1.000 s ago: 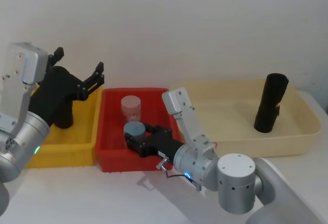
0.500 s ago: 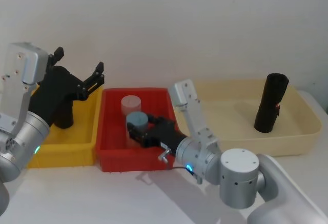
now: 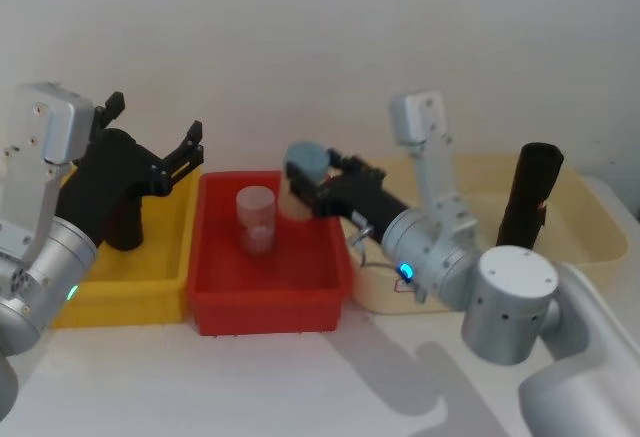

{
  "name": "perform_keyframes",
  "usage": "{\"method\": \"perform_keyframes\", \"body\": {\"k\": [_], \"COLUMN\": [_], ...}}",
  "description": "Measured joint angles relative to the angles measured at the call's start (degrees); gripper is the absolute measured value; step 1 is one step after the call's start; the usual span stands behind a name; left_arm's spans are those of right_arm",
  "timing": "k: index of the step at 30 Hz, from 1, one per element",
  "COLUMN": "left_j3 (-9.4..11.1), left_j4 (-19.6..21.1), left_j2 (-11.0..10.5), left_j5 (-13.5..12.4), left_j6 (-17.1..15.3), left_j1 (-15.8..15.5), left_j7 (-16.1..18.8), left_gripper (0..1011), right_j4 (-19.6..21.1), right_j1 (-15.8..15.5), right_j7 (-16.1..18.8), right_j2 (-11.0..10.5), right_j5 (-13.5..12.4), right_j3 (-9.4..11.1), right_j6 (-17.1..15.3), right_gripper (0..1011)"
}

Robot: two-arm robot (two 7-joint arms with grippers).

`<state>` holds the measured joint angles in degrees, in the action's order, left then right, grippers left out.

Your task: Pick up the garbage bag with the one hand and transfer it to the other hand.

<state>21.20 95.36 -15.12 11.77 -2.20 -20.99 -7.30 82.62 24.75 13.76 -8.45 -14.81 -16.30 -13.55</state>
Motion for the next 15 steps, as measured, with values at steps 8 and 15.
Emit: {"method": "perform_keyframes", "body": {"k": [8,15], "left_j3": [0.0,0.0], "left_j4": [0.0,0.0], "left_j2": [0.0,0.0], "left_j5": [0.0,0.0], "left_j6": [0.0,0.0], "left_j1": [0.0,0.0], "left_j7": [0.0,0.0], "left_gripper": [1001,1001], "right_j4": [0.8,-0.7], "right_j1": [0.9,1.5], "right_j7": [-2.0,-3.5], "right_j2": [-2.0,-4.1], "right_j5": [0.2,1.6], "right_j3": [3.2,5.1], "right_j6": [1.1,0.9], "right_gripper": [635,635]}}
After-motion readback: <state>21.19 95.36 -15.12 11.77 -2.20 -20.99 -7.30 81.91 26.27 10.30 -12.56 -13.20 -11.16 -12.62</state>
